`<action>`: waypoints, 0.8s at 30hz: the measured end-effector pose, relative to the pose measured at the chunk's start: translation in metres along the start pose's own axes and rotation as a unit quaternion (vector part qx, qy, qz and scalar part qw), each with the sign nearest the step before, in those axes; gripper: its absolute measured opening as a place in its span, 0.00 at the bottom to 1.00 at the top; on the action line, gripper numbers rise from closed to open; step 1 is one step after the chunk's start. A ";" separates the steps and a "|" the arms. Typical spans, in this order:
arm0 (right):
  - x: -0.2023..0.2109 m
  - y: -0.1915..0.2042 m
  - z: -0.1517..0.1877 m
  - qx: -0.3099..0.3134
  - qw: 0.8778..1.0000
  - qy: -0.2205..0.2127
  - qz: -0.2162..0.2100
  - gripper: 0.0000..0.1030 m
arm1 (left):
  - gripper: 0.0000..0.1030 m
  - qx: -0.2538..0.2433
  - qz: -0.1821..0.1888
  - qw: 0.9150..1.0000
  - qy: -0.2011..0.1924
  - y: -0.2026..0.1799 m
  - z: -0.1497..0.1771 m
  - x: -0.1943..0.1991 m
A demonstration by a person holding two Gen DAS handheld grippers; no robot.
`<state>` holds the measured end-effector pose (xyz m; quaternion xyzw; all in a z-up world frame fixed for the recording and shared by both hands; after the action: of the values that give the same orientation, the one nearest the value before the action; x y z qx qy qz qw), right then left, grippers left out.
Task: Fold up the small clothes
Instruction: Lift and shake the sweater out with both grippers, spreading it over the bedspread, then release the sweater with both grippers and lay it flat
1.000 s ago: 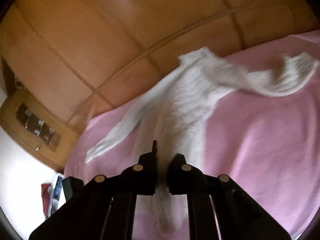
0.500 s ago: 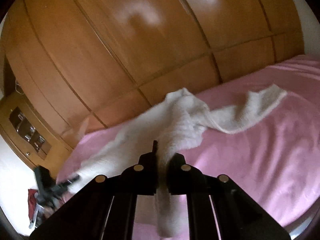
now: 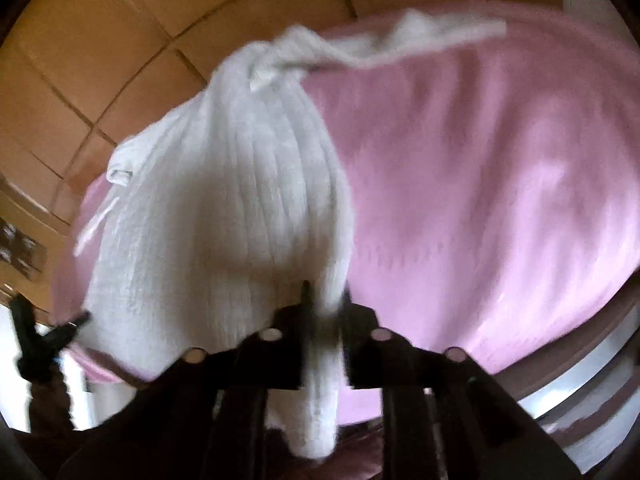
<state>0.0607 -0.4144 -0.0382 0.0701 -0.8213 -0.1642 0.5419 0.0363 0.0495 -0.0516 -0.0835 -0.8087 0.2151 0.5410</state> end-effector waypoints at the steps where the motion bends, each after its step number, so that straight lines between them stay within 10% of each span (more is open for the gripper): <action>1: 0.005 0.005 -0.004 0.009 1.000 -0.014 0.012 0.54 | 0.59 0.019 -0.008 1.000 -0.018 0.007 -0.009 0.005; 11: -0.038 0.116 -0.026 0.119 0.991 -0.026 -0.053 0.61 | 0.65 0.232 -0.062 0.962 -0.130 0.130 -0.083 0.043; 21: -0.094 0.171 -0.019 0.171 0.984 0.012 -0.052 0.76 | 0.73 0.268 -0.104 0.944 -0.164 0.185 -0.173 0.030; 22: -0.096 0.170 -0.020 0.170 0.984 0.014 -0.051 0.77 | 0.69 0.247 -0.123 0.948 -0.161 0.181 -0.185 0.024; 24: -0.099 0.173 -0.020 0.167 0.985 0.016 -0.051 0.80 | 0.18 0.208 -0.163 0.953 -0.146 0.176 -0.203 0.015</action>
<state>0.1302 -0.2277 -0.0575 0.2034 -0.8236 -0.0511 0.5270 0.1981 0.2649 -0.0510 0.1961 -0.8190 0.2976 0.4496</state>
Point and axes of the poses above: each gripper's, at about its wrist camera, not at the fingertips, and x roughly against the way its jaws point, y to its left, z to its underside, the point moved 1 cm from there along -x, roughly the way its jaws point, and after that the axes turned 7 degrees about y, right-handed, at the moved point
